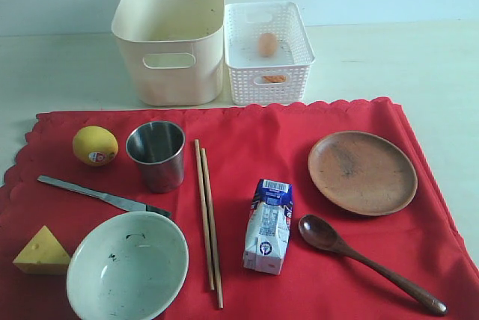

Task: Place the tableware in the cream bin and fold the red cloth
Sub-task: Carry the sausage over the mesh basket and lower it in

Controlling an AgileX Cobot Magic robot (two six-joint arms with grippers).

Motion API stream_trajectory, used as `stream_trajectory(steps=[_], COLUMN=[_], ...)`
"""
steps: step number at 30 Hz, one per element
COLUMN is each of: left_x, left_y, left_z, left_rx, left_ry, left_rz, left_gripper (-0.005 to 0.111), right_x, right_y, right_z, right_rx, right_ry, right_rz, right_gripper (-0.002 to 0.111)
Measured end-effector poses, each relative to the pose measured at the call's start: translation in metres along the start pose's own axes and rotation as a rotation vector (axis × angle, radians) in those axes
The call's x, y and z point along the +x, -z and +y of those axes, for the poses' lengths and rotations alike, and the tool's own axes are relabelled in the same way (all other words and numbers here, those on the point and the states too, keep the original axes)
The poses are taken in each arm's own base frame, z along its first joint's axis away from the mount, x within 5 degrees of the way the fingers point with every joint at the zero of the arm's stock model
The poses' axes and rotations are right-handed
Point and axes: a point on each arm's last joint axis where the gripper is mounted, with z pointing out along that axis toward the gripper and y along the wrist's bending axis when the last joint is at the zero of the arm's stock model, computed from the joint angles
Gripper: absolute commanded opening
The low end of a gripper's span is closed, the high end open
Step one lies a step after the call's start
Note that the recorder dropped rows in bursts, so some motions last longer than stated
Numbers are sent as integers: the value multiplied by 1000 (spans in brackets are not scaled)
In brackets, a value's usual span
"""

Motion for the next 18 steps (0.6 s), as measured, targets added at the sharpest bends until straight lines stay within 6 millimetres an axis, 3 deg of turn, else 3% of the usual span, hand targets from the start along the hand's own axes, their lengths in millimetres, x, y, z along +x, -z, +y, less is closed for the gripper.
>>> stream_trajectory(steps=[10, 18], left_x=[0, 0], left_y=[0, 0], left_z=[0, 0], left_rx=[0, 0], left_ry=[0, 0], left_rz=[0, 0], left_gripper=[0, 0], right_x=[23, 48], right_y=[-57, -95], right_z=[-28, -37], right_rx=[48, 61], right_ry=[4, 14], right_rz=[4, 31], right_gripper=[0, 0])
